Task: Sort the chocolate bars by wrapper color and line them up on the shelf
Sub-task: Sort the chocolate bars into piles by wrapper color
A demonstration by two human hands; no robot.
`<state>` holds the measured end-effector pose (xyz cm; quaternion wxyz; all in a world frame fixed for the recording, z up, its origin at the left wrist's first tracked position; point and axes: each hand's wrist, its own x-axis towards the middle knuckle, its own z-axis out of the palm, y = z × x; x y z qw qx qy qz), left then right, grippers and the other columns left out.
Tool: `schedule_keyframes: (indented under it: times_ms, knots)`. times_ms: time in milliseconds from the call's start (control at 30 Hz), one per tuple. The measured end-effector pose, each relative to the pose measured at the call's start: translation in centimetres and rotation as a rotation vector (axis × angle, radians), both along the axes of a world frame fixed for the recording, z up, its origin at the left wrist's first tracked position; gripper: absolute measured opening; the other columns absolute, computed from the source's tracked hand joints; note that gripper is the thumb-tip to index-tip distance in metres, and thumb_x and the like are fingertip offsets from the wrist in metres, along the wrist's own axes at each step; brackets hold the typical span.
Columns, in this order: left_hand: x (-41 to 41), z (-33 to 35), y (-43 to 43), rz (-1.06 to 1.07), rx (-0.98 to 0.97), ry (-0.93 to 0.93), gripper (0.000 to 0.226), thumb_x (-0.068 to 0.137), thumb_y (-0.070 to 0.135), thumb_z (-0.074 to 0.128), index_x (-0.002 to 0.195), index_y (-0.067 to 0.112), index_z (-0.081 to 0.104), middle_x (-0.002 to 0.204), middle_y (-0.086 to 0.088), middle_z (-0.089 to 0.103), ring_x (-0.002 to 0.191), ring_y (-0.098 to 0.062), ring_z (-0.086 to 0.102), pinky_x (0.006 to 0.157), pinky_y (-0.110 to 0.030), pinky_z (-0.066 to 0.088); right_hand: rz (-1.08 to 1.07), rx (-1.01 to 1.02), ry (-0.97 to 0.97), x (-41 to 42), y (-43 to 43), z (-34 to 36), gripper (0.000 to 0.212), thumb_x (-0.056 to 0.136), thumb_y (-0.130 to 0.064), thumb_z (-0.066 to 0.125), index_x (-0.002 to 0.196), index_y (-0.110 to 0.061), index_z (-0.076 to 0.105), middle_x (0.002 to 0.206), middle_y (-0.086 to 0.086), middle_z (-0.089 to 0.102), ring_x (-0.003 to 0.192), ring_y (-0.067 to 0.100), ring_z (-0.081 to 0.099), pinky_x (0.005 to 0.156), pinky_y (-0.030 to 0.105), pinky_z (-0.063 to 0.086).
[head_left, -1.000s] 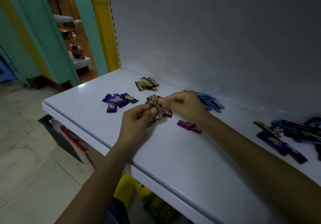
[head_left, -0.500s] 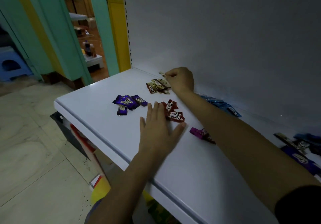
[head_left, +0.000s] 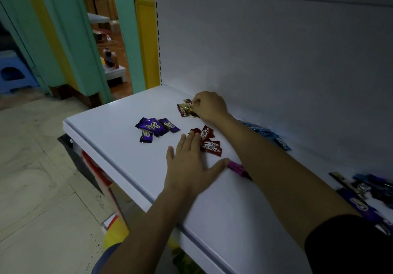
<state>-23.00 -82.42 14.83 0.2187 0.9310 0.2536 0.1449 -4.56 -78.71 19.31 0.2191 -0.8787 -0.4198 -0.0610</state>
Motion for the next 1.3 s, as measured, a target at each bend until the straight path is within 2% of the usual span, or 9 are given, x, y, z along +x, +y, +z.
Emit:
schedule_keyframes:
  times_ms: [133,233,400,533,667,833,1067,1233,1300]
  knots:
    - [0.0,0.2,0.0,-0.005,-0.007,-0.024,0.102,0.079,0.079,0.04,0.154,0.018,0.01,0.162,0.001,0.011,0.149,-0.019,0.005,0.119,-0.05,0.004,0.035,0.026,-0.023,-2.4,-3.9,0.5,0.023,0.092,-0.021,0.051,0.094,-0.012,0.071,0.098,0.005,0.071,0.083,0.024,0.063,0.081,0.037,0.05]
    - [-0.5,0.7,-0.2,-0.046,0.015,-0.063,0.097,0.082,0.073,0.045,0.154,0.017,0.013,0.161,-0.002,0.013,0.149,-0.021,0.006,0.12,-0.049,0.005,0.07,0.05,-0.012,-4.5,-8.1,0.2,0.021,0.091,-0.023,0.055,0.102,-0.017,0.072,0.102,0.002,0.071,0.092,0.022,0.063,0.086,0.038,0.048]
    - [-1.4,1.2,-1.6,-0.216,0.189,-0.143,0.092,0.086,0.065,0.049,0.154,0.014,0.011,0.162,-0.003,0.01,0.149,-0.017,0.003,0.116,-0.028,-0.002,0.024,0.097,-0.03,-6.2,-14.9,-0.3,0.027,0.091,-0.026,0.057,0.114,-0.019,0.067,0.114,0.001,0.067,0.101,0.02,0.061,0.088,0.038,0.049]
    - [-0.3,2.0,-4.5,-0.351,0.156,-0.172,0.09,0.088,0.06,0.051,0.153,0.012,0.012,0.162,-0.003,0.01,0.149,-0.017,0.003,0.113,-0.022,-0.001,-0.081,0.122,-0.058,-6.2,-20.1,-0.4,0.028,0.09,-0.022,0.057,0.116,-0.016,0.066,0.113,0.005,0.066,0.103,0.025,0.058,0.085,0.035,0.047]
    - [2.1,2.8,-9.2,-0.547,0.178,-0.202,0.089,0.087,0.057,0.057,0.15,0.006,0.021,0.157,-0.01,0.025,0.146,-0.024,0.018,0.118,-0.03,0.012,-0.205,0.125,-0.068,-5.9,-26.0,-0.7,0.028,0.089,-0.023,0.058,0.115,-0.017,0.065,0.114,0.006,0.065,0.105,0.027,0.055,0.088,0.037,0.044]
    - [5.4,1.9,-15.3,-0.714,0.1,-0.081,0.091,0.088,0.06,0.052,0.154,0.012,0.011,0.161,-0.003,0.014,0.148,-0.017,0.01,0.116,-0.025,0.007,-0.403,0.144,-0.078,-5.7,-33.8,-0.9,0.026,0.09,-0.027,0.06,0.113,-0.017,0.066,0.114,0.006,0.065,0.109,0.026,0.054,0.09,0.038,0.043]
    - [9.5,0.8,-21.2,-0.784,0.007,0.006,0.093,0.084,0.065,0.053,0.153,0.016,0.015,0.16,-0.007,0.016,0.147,-0.023,0.015,0.119,-0.039,0.016,-0.637,0.138,-0.116,-6.1,-43.1,-1.5,0.025,0.088,-0.023,0.061,0.109,-0.013,0.069,0.108,0.011,0.068,0.102,0.031,0.057,0.087,0.042,0.047]
    - [12.3,0.7,-24.5,-0.757,-0.018,0.093,0.103,0.077,0.08,0.041,0.153,0.016,0.015,0.155,-0.01,0.028,0.143,-0.031,0.022,0.116,-0.048,0.021,-0.817,0.171,-0.117,-6.9,-49.7,-1.2,0.023,0.089,-0.025,0.06,0.108,-0.015,0.07,0.103,0.009,0.069,0.099,0.031,0.057,0.083,0.041,0.049]
    - [13.2,0.5,-26.1,-0.777,-0.053,0.112,0.112,0.071,0.087,0.034,0.153,0.015,0.011,0.157,-0.012,0.021,0.145,-0.032,0.015,0.118,-0.05,0.017,-0.938,0.141,-0.124,-7.3,-52.1,-1.3,0.027,0.09,-0.031,0.058,0.112,-0.018,0.068,0.108,0.009,0.067,0.103,0.033,0.056,0.086,0.04,0.046]
